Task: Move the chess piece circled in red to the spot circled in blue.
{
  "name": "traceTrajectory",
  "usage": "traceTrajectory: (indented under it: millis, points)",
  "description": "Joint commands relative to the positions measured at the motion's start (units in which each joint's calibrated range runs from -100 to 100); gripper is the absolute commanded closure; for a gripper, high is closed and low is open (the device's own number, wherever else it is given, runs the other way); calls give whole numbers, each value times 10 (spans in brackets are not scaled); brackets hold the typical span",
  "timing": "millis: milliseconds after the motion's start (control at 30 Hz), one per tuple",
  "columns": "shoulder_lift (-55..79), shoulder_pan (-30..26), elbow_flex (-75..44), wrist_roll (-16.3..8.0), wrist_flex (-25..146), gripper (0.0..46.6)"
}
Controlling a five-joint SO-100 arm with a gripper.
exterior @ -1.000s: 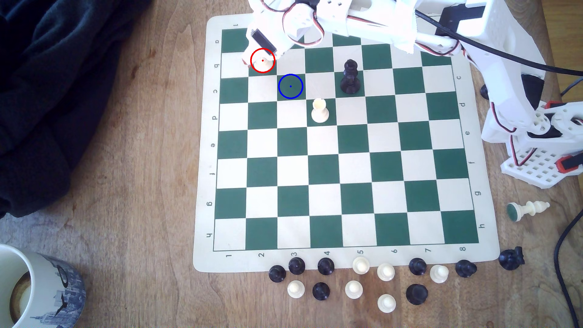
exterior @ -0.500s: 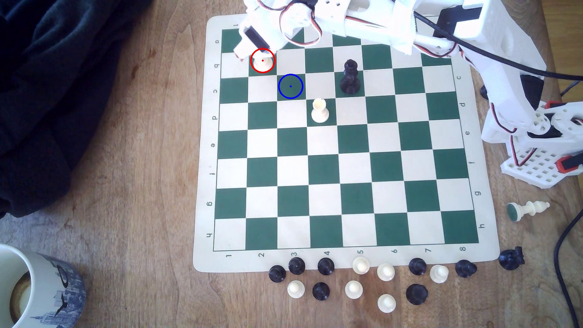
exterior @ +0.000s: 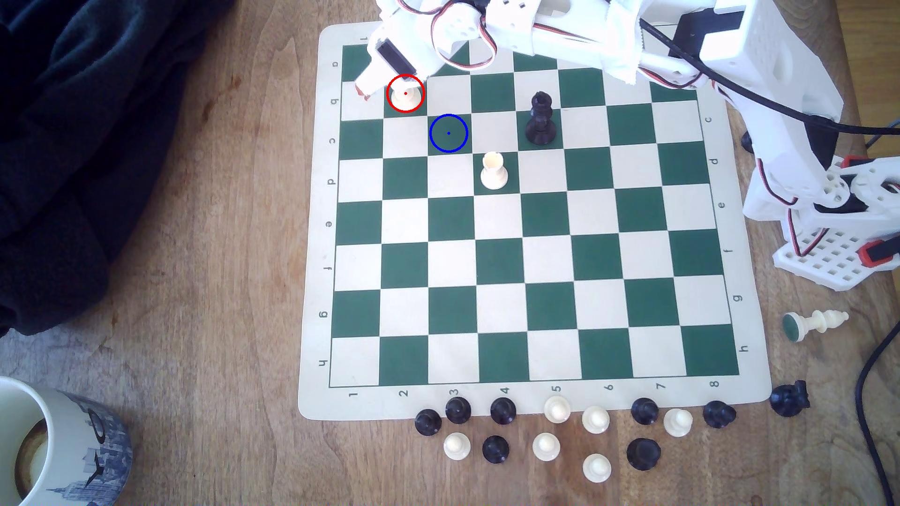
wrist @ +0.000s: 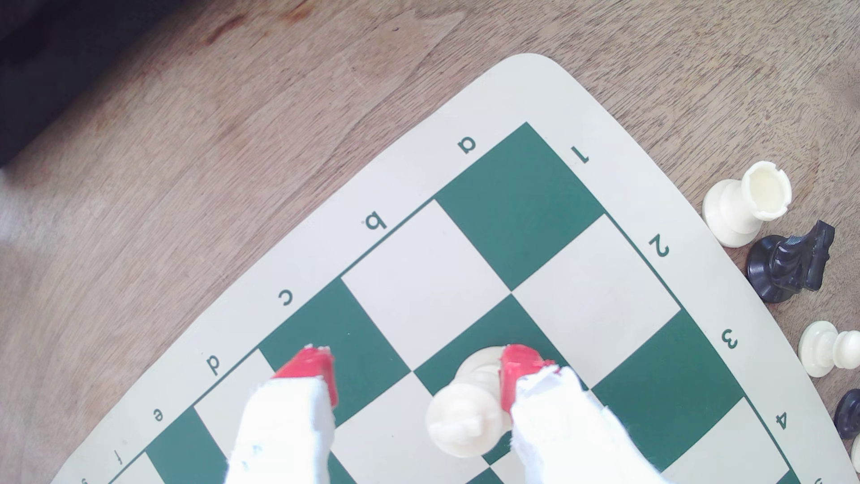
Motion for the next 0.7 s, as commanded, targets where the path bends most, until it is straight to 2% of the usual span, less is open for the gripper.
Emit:
traceTrajectory:
  millis: [0,467,667]
  points:
    - [-19,2,-45,5,5,268]
    - [-12,0,-44,9,32,295]
    - [-12,0,-50,9,29,322]
